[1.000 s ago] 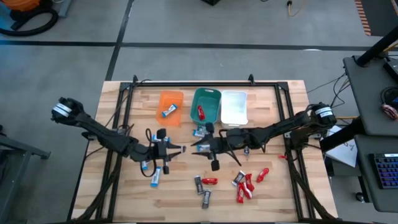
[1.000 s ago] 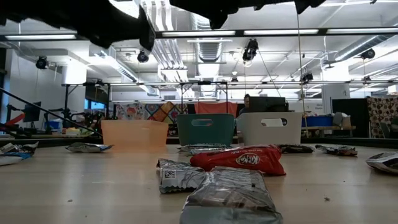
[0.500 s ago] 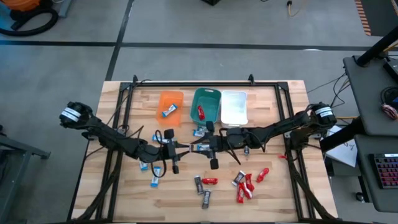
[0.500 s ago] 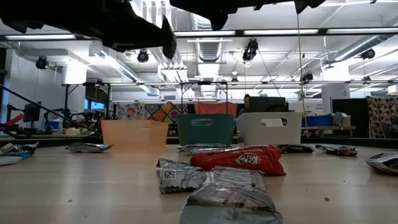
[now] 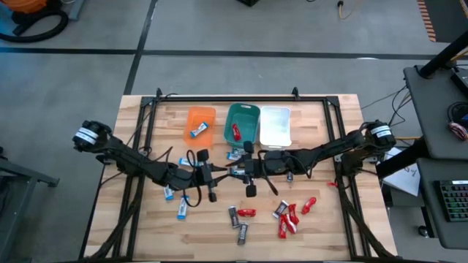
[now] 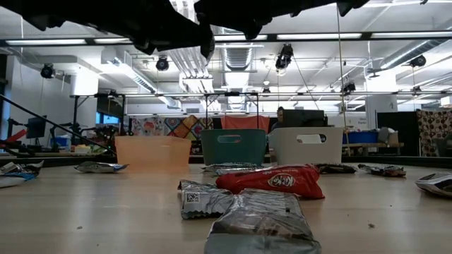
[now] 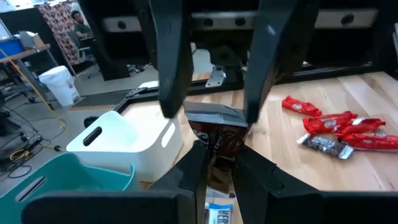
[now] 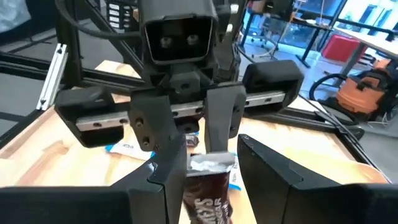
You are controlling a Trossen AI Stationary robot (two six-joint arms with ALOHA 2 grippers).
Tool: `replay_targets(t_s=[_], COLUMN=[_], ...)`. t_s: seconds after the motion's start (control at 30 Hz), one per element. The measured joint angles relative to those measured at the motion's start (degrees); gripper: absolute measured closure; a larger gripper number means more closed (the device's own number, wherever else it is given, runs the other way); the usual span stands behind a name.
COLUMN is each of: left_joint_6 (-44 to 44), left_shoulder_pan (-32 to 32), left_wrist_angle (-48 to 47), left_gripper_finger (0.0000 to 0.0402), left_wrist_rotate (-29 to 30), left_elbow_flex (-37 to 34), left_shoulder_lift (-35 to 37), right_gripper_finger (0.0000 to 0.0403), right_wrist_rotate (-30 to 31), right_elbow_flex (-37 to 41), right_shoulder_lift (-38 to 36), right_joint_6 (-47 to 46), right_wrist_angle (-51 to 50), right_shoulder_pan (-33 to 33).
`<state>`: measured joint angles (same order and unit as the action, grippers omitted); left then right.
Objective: Organize candy in baskets
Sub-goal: Put the brown chocolate into the white bin
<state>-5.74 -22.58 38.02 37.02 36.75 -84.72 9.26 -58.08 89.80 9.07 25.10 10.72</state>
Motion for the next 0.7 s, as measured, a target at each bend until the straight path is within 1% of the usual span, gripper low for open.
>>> replay_targets(t_s=[0.13,0.23,0.37,0.53,0.6,0.7], left_joint_6=[0.41,0.70,0.70,0.72,0.70,0.59], left_shoulder_pan=[-0.01,0.01,0.01,-0.01,-0.01,-0.01], left_wrist_angle=[-0.04,-0.01,-0.47,-0.54,-0.60,-0.55], left_gripper_finger=[0.0354,0.0354,0.0354,0.0354,0.0354,0.0354], left_wrist_rotate=[0.00,0.02,0.17,0.13,0.12,0.02], left_elbow_flex=[-0.46,-0.53,-0.53,-0.53,-0.41,-0.18], left_shoulder_lift=[0.10,0.14,0.16,0.16,0.16,0.16], right_gripper_finger=[0.0265,0.0258,0.0225,0.0181,0.0173,0.0172], right_wrist_rotate=[-0.07,-0.21,0.54,0.97,0.83,0.78], right_elbow_flex=[0.00,-0.01,0.00,-0.01,0.00,0.00], right_shoulder_lift=[0.00,-0.04,-0.04,-0.04,-0.06,-0.04], right_joint_6=[-0.50,-1.85,-3.36,-0.34,-0.06,-0.53], right_wrist_angle=[-1.35,-2.00,-2.07,-2.12,-2.22,-2.20], right_shoulder_pan=[-0.24,-0.63,-1.25,-1.25,-1.25,-1.25])
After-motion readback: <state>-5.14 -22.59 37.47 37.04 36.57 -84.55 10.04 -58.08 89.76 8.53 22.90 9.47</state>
